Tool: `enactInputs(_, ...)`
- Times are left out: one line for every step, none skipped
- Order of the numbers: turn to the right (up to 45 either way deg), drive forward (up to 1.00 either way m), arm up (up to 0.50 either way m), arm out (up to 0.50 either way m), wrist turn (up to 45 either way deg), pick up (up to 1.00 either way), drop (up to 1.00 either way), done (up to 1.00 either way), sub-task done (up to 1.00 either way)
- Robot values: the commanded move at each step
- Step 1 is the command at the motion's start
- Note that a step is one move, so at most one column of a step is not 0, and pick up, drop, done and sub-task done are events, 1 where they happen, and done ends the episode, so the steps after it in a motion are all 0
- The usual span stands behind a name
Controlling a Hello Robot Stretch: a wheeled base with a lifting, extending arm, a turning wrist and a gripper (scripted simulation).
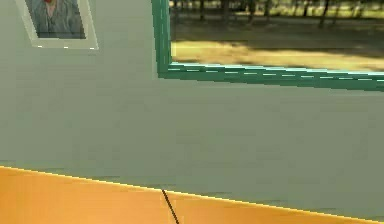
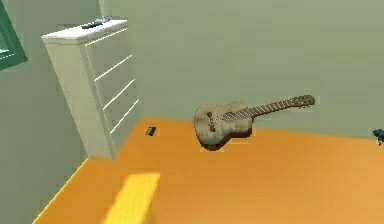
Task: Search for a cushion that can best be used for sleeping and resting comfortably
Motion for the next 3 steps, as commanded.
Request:
enactInputs(15.0,0.0,0.0,0.0,0.0,0.0,0.0,0.0,0.0)
enactInputs(0.0,0.2,0.0,0.0,0.0,0.0,0.0,0.0,0.0)
enactInputs(-45.0,0.0,0.0,0.0,0.0,0.0,0.0,0.0,0.0)
